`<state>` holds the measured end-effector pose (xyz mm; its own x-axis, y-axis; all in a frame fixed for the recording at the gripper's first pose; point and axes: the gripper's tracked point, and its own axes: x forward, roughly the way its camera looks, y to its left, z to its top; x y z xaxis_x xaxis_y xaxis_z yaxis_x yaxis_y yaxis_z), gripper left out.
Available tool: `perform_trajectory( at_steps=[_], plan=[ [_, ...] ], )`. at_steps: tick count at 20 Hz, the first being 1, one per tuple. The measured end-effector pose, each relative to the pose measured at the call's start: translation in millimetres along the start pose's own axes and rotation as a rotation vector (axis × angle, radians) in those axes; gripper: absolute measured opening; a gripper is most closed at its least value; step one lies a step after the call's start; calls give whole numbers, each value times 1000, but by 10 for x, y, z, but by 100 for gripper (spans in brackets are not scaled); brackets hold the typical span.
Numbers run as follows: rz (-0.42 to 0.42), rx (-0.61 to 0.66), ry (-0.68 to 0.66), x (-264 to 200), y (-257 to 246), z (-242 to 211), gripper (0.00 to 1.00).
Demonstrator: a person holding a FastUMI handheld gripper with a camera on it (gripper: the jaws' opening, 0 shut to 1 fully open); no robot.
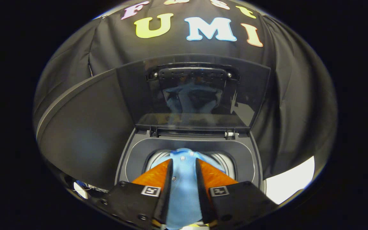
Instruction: Put the clothes into the washing machine and then close the washing machine lid.
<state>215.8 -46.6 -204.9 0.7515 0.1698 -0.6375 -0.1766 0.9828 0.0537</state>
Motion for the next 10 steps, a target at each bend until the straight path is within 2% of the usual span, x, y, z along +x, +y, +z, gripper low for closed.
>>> perform_trajectory(
  at_steps=[6,10],
  plan=[
    [-2,11,-38,-109,3,87,97],
    [-18,-16,-105,-228,-16,261,97]
  ],
)
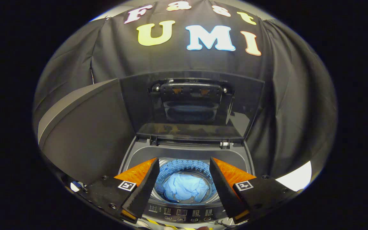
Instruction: Put the clothes into the washing machine and then close the washing machine lid.
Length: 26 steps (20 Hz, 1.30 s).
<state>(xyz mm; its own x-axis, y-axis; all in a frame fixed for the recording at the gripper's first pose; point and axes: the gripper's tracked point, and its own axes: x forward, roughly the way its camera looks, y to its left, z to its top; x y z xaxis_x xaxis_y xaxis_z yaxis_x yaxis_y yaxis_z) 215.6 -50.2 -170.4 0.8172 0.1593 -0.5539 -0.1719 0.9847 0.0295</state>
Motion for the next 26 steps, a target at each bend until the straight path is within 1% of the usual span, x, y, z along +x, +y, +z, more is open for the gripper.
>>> perform_trajectory(
  at_steps=[8,13,16,22,23,26],
  plan=[
    [-9,-55,-321,-231,50,1004,96],
    [-16,-56,-414,-96,80,1464,98],
    [-34,-45,-437,75,52,1701,98],
    [-29,59,-433,516,29,2069,98],
    [-21,67,-420,620,41,2090,98],
    [-40,68,-349,890,-8,1988,98]
  ],
)
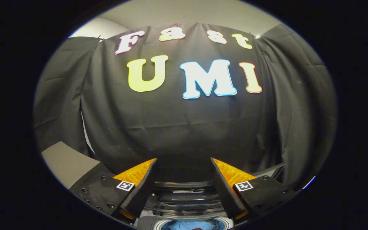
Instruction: Put the clothes into the washing machine and then close the washing machine lid.
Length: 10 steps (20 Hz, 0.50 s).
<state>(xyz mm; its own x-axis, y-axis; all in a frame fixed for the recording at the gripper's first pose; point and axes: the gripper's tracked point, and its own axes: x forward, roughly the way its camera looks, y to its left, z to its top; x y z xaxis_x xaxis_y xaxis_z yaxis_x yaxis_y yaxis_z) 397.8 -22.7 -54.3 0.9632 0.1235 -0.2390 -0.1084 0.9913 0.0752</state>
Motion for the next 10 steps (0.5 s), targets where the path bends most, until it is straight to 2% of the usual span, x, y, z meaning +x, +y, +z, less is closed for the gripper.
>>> perform_trajectory(
  at_steps=[10],
  plan=[
    [6,-13,-63,-113,5,-65,98]
  ],
)
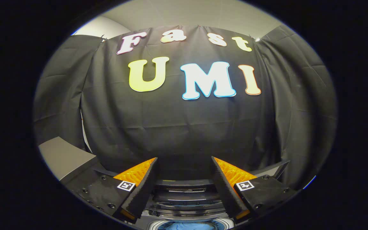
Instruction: Put the clothes into the washing machine and then close the washing machine lid.
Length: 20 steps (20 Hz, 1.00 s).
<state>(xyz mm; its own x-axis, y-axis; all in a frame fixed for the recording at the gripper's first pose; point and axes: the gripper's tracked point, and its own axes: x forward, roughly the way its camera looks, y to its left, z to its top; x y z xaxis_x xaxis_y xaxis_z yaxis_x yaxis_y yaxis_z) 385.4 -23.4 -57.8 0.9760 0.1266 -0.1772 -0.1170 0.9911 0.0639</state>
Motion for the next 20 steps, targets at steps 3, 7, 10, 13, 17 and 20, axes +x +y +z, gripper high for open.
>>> perform_trajectory(
  at_steps=[3,7,10,13,17,20],
  plan=[
    [7,-2,-9,-123,-6,-5,98],
    [10,-6,-25,-287,0,-34,98],
    [11,-9,-30,-380,-2,-67,98],
    [9,-10,-30,-497,2,-95,98],
    [10,-11,-32,-642,8,-153,98],
    [10,-13,-37,-767,9,-203,98]
  ],
)
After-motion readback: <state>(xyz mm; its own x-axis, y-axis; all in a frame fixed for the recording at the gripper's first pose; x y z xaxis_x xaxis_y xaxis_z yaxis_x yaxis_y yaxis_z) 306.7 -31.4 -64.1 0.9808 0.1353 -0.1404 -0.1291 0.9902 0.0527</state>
